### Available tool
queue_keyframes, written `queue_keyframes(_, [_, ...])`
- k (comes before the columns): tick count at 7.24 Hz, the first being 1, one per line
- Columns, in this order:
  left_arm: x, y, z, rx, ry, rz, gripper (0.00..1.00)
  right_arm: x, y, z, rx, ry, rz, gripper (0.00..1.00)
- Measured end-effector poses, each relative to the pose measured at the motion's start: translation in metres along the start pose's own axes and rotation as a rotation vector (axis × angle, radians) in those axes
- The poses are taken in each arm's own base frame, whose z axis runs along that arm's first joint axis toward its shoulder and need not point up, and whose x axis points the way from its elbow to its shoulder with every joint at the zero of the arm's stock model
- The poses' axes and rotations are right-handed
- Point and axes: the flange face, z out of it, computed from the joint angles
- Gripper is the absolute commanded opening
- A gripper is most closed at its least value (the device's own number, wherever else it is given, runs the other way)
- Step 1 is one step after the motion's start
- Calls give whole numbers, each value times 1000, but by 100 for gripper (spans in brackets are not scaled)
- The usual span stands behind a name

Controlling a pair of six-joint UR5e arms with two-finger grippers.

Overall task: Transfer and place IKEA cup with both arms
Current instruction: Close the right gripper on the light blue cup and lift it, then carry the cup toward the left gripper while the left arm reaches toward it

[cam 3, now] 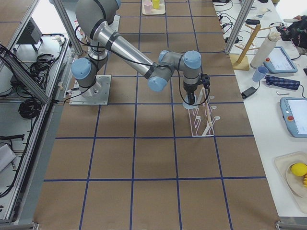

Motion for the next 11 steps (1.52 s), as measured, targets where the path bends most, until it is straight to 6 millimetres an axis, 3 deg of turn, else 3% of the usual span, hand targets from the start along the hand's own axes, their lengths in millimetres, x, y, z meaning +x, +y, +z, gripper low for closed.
queue_keyframes(6, [0, 0, 0, 0, 2, 0, 100, -3, 5, -85, 40, 73, -39, 0])
queue_keyframes(8, [0, 1, -1, 2, 6, -1, 100, -16, 13, -116, 56, 71, -67, 0])
queue_keyframes(9, [-1, 1, -2, 3, 7, -3, 100, -41, 13, -127, 63, 25, -102, 0])
queue_keyframes(11, [-6, 2, -3, 2, 11, -13, 100, -122, 6, -145, 92, -99, -210, 0])
